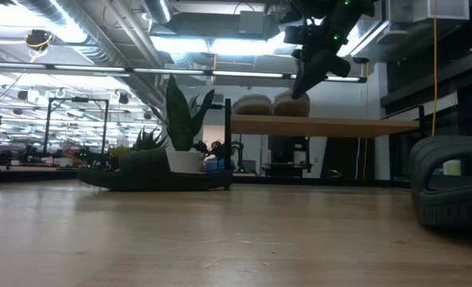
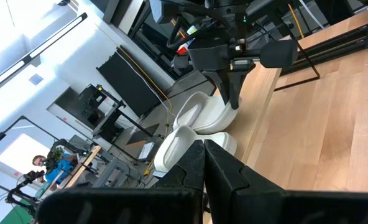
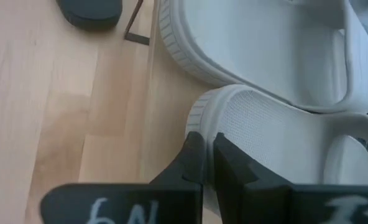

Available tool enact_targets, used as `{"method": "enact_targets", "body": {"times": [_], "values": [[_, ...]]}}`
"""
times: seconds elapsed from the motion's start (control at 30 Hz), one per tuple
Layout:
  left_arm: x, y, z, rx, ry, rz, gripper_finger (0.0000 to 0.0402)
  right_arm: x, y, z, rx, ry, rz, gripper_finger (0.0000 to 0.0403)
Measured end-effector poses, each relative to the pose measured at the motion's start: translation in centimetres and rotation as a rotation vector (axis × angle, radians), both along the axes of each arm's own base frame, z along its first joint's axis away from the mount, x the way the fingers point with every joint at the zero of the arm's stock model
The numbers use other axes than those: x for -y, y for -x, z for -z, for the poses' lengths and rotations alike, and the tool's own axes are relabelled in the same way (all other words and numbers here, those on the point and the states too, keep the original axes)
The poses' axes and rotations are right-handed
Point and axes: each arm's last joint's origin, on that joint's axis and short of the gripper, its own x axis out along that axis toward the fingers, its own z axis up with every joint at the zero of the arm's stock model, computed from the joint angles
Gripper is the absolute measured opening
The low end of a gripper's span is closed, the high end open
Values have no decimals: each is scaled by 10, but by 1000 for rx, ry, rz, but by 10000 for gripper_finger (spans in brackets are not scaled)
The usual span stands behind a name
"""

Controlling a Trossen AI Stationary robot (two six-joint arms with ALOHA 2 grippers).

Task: Pick and place slides into the shelf
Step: Put the gray slipper on the shelf

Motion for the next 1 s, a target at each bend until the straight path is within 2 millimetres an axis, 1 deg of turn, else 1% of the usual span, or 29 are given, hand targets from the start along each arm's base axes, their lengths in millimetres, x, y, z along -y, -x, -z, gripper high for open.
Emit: {"method": "enact_targets", "body": {"times": [0.43, 1.0], "values": [[0, 0, 0, 0, 0, 0, 2, 2, 2, 0, -30, 47, 46, 18], [0, 0, 0, 0, 0, 0, 2, -2, 2, 2, -23, -30, -6, 18]]}}
